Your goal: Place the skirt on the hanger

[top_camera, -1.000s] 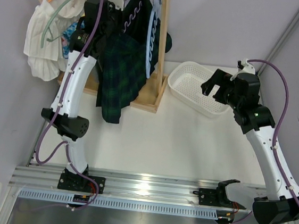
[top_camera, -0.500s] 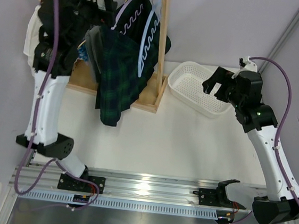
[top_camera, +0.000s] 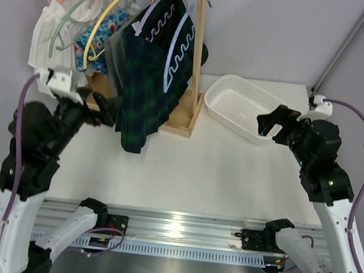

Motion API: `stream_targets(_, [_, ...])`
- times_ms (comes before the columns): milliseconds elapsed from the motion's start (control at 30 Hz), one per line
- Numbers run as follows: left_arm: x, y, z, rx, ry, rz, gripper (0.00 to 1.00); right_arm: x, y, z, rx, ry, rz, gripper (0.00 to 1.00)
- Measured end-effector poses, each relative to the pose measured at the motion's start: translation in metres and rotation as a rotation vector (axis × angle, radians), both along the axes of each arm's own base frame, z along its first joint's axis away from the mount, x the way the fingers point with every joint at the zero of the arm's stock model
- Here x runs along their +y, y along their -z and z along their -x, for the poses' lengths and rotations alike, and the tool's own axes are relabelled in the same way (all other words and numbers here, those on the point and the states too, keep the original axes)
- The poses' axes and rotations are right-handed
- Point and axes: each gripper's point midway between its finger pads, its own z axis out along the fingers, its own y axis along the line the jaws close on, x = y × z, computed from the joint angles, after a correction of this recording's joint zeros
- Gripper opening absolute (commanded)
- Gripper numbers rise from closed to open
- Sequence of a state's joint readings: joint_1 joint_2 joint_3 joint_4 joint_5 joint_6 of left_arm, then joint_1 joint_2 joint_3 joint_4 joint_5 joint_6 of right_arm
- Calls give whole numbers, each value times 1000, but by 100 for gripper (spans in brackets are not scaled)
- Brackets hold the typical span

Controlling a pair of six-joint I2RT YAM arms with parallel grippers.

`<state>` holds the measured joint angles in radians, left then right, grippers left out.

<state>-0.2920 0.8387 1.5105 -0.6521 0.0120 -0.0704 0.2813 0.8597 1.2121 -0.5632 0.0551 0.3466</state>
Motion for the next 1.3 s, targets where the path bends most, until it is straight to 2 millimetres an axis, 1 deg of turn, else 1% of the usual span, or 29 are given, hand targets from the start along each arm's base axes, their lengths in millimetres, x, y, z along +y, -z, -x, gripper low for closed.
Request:
stream_targets(67, [4, 37, 18, 55, -1, 20, 99, -3, 11, 11, -3, 0, 0, 99])
stream_targets(167, [9, 82, 42, 115, -4, 60, 99, -8, 35, 25, 9, 7, -8, 99])
stream_targets(200, [9, 94, 46, 130, -5, 75, 99, -9, 44, 28, 16, 12, -14, 99])
stream_targets(267, [10, 121, 51, 177, -9, 93, 100, -11, 60, 36, 29, 20, -30, 99])
stream_targets(400, [7, 178, 49, 301, -22, 109, 99, -13, 88, 44, 33, 42, -79, 99])
stream_targets(433, [6, 190, 49, 332, -26, 106, 99, -14, 96, 45, 47, 51, -88, 99])
stream_targets(467, [6, 197, 49, 352, -28, 104, 99, -14, 103, 44, 62, 59, -94, 99])
stream_targets(500, [6, 203, 48, 367, -30, 104, 100, -15, 110, 44, 79, 69, -101, 99])
stream_targets(567, [6, 205, 48, 374, -31, 105, 100, -15, 121, 42, 108, 86, -113, 99])
stream_targets(633, [5, 202, 46, 363, -30, 108, 100, -16, 122, 40, 111, 97, -120, 99])
stream_targets(800, [4, 201, 39, 351, -32, 111, 99, -19, 115, 32, 84, 136, -144, 99])
stream_targets(1000, [1, 210, 31, 364, -32, 106, 99, -22, 112, 25, 82, 167, -143, 99])
stream_targets(1167, [-1, 210, 25, 360, -28, 97, 99, -25, 99, 21, 42, 183, -148, 99])
stream_targets(1300, [-1, 210, 23, 359, -27, 91, 99, -29, 85, 18, -3, 199, -142, 99])
